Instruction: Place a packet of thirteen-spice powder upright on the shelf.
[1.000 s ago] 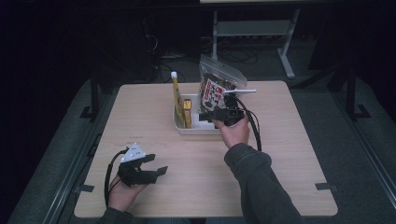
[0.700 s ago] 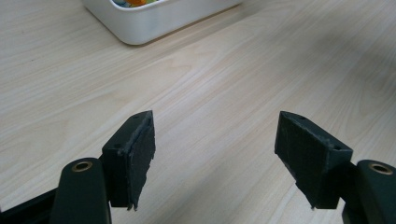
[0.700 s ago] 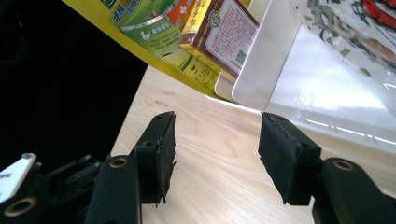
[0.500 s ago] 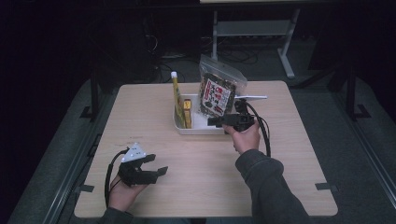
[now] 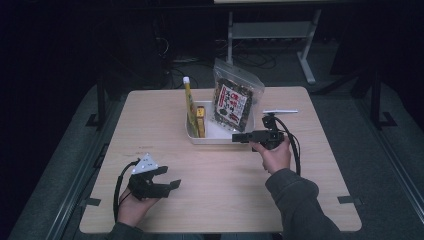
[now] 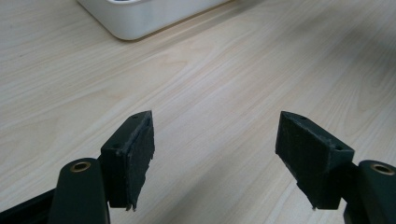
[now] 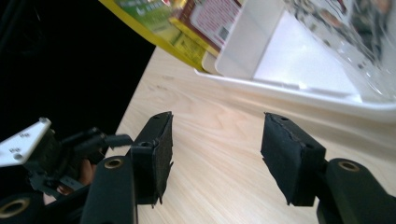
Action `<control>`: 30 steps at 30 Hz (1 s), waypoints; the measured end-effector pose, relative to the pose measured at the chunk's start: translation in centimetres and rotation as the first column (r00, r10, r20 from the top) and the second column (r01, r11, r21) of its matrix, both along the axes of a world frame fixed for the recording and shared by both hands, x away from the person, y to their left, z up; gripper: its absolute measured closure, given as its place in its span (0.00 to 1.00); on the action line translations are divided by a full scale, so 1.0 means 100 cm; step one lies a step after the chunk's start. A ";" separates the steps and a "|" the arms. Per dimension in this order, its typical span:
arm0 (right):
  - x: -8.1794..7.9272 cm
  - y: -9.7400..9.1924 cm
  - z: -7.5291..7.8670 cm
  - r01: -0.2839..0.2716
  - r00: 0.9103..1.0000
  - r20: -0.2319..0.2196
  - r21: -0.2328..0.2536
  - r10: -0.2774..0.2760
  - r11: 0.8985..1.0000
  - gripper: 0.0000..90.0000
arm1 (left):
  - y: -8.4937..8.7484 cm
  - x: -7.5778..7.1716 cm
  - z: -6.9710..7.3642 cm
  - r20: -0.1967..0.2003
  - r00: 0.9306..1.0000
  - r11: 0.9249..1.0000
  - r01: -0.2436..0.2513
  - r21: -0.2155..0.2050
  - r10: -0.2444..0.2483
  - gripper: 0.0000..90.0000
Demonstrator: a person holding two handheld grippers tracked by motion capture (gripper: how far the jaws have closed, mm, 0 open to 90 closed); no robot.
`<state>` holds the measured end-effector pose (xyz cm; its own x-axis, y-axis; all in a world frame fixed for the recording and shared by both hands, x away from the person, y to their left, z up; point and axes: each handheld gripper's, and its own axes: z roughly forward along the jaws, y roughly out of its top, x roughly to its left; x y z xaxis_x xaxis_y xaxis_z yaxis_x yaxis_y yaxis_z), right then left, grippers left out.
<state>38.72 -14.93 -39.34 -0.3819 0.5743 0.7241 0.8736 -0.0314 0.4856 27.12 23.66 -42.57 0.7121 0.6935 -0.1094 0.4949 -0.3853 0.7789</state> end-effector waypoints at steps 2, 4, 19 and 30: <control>-0.003 -0.004 -0.004 -0.010 1.000 -0.006 0.003 0.010 1.000 0.46 | 0.000 0.000 0.000 0.000 1.000 1.000 0.001 0.004 -0.001 0.31; -0.005 -0.008 -0.008 -0.020 1.000 -0.013 0.007 0.020 1.000 0.45 | -0.001 0.000 -0.001 -0.003 1.000 1.000 0.003 0.004 -0.003 0.30; -0.029 -0.026 -0.023 -0.088 0.996 0.010 -0.015 0.088 0.996 0.44 | -0.002 -0.001 -0.002 -0.009 1.000 1.000 0.005 0.006 -0.005 0.30; -0.045 -0.042 -0.036 -0.098 0.995 -0.002 0.010 0.098 0.995 0.43 | 0.001 -0.002 -0.002 -0.009 1.000 1.000 0.012 0.003 -0.012 0.27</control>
